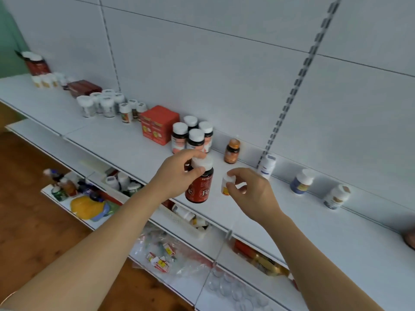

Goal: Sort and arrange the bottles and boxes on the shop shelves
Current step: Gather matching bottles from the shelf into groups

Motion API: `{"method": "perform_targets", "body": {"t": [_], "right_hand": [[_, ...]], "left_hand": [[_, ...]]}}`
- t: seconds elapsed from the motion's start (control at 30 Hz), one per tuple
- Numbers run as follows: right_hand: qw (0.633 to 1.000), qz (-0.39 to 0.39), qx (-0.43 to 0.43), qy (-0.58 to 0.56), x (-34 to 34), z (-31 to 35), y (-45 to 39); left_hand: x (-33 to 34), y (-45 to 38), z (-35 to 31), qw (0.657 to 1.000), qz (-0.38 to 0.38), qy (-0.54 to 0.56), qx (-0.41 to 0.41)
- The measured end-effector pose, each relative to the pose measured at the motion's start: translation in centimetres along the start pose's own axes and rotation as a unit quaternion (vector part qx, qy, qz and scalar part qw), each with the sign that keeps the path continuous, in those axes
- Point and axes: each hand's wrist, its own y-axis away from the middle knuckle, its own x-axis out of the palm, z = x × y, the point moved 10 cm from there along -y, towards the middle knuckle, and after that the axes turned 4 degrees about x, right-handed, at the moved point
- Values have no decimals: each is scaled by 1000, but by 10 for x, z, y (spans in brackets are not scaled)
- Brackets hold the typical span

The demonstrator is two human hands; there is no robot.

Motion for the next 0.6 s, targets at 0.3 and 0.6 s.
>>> {"method": "perform_targets", "body": {"t": [0.3,0.6], "right_hand": [[997,37,-63,-26,89,55,-103],[990,64,-121,-22,185,125,-166]], "left_hand": [[-100,-45,63,999,-33,-10,-32],[-197,-58,137,996,-65,-1,-65]]}}
